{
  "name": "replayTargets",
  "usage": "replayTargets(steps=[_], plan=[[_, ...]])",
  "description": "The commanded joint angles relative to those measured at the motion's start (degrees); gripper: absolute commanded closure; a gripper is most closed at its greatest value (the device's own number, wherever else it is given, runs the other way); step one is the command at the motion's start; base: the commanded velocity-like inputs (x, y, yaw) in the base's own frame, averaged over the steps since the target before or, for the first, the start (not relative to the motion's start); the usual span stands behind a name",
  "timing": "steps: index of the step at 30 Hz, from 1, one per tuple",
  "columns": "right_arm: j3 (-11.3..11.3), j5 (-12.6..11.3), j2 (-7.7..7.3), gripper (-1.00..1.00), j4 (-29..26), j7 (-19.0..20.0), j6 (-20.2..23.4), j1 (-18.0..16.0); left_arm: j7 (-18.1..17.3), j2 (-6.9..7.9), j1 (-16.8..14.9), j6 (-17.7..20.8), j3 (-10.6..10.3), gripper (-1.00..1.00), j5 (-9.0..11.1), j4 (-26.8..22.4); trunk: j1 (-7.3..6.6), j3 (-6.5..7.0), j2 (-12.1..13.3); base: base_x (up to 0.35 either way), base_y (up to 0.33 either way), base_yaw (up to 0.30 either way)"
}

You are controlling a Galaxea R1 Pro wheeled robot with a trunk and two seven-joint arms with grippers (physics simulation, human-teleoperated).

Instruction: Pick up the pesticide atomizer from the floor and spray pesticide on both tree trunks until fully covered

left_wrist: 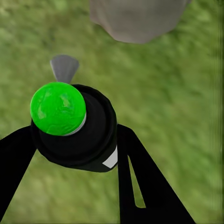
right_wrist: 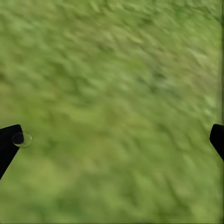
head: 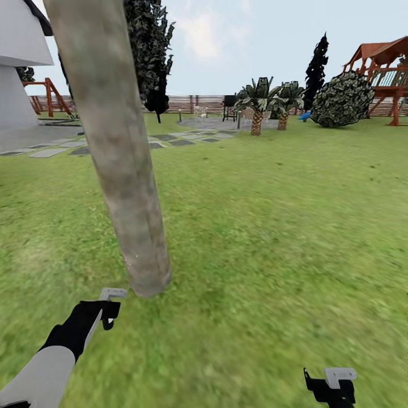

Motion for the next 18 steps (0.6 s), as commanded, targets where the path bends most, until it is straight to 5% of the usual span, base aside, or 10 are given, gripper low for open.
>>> replayTargets(steps=[1,7,12,18], plan=[[-0.02,0.01,0.00,-1.00,0.00,0.00,0.02,0.00,-0.03,0.00,0.00,0.02,0.00,1.00,-0.01,0.00,0.00,0.00,0.00,0.021,-0.037,0.001],[-0.09,0.00,0.00,-1.00,0.01,-0.34,0.04,0.00,-0.28,-0.01,-0.10,0.32,-0.28,1.00,-0.01,-0.90,0.00,0.00,0.00,0.003,-0.008,0.000],[-0.09,0.00,0.00,-1.00,0.06,-0.35,0.04,0.00,-0.43,-0.15,-0.76,0.47,-0.36,1.00,-0.01,-1.07,0.00,0.00,0.00,-0.250,0.000,0.000],[-0.09,0.05,0.00,-1.00,0.09,-0.35,0.04,0.00,-0.60,-3.31,-2.64,4.68,-0.62,1.00,-0.13,-4.53,0.00,0.00,0.00,-0.037,0.000,0.000]])
